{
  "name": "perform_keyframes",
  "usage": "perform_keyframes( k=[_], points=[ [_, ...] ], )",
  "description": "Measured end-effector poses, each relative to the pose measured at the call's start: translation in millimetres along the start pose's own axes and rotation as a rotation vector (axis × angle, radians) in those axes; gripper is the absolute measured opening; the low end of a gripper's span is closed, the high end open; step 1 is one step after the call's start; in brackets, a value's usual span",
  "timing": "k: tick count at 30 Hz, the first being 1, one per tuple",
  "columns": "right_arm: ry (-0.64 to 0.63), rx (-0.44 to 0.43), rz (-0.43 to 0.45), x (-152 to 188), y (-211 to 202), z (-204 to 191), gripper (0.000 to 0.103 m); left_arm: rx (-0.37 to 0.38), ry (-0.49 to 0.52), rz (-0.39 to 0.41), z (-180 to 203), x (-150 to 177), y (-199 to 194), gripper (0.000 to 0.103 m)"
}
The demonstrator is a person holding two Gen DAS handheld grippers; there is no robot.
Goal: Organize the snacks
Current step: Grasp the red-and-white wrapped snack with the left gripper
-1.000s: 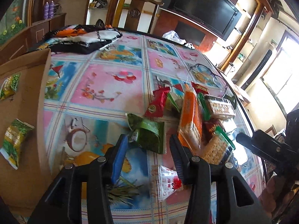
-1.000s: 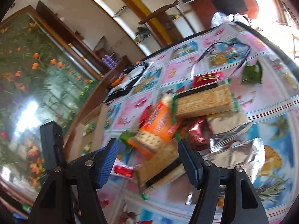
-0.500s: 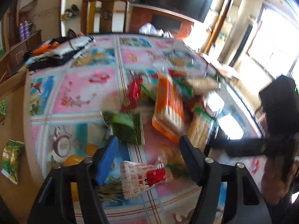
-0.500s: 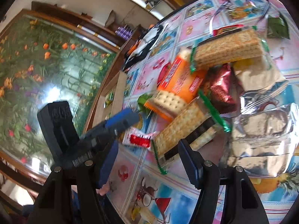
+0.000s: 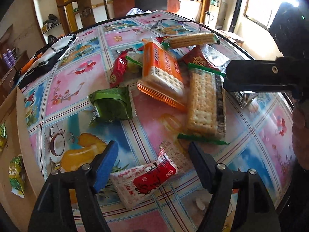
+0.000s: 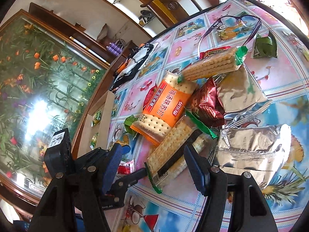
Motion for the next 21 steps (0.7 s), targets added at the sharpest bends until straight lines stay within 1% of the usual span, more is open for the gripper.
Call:
perform_keyframes(
  k=[2, 5, 7, 9, 12, 14, 15, 16, 17, 19, 21],
  points=[
    [-0.003, 0.004, -0.01, 0.0, 1.7, -0.8, 0.071, 0.02, 0.022, -0.007, 0.9, 1.2, -1.2, 0.079],
    [-0.016, -0.003, 0.0, -0.7, 2.0, -4.9, 0.071, 0.08, 0.028, 0.011, -2.7, 4.3, -10.6, 0.079],
    [-0.021, 0.004, -0.005, -0.4, 3.8, -5.3, 0.071, 0.121, 0.04, 0.022, -4.5, 6.6, -16.1, 0.082],
    [-0.019, 0.012, -0.015, 0.3, 5.7, -4.6, 0.071, 0.093, 0.044, 0.026, -7.1, 8.5, -17.2, 0.083],
    [-0.021, 0.016, -0.014, 1.3, 5.7, -3.9, 0.071, 0.071, 0.052, -0.004, -8.1, 11.1, -9.9, 0.083],
    [-0.018, 0.024, -0.006, 1.5, 4.7, -3.5, 0.071, 0.065, 0.078, -0.009, -4.0, 11.8, -8.0, 0.08],
    [-0.018, 0.026, -0.005, 1.4, 4.5, -3.2, 0.071, 0.061, 0.091, -0.005, -1.6, 12.2, -8.4, 0.076],
    [-0.015, 0.028, -0.005, 1.4, 4.5, -2.5, 0.071, 0.056, 0.098, 0.002, -0.8, 12.6, -9.4, 0.069],
    [-0.013, 0.026, -0.006, 1.5, 4.4, -1.9, 0.071, 0.058, 0.098, 0.009, -0.6, 12.6, -10.4, 0.064],
    [-0.013, 0.024, -0.012, 1.7, 4.5, -1.0, 0.071, 0.05, 0.079, 0.023, -4.8, 11.7, -11.4, 0.045],
    [-0.01, 0.022, -0.018, 3.5, 4.5, -0.7, 0.071, 0.043, 0.028, 0.033, -15.5, 10.2, -11.2, 0.036]
  ],
)
Point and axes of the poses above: each gripper's, at about its wrist camera, not at the fingertips, and y roughly the way its jaws point, z to its right, x to its underside, the point moved 1 cm from there along y, roughly the way its jaws point, and after that the axes turned 5 degrees about y, right-handed, at the moved point
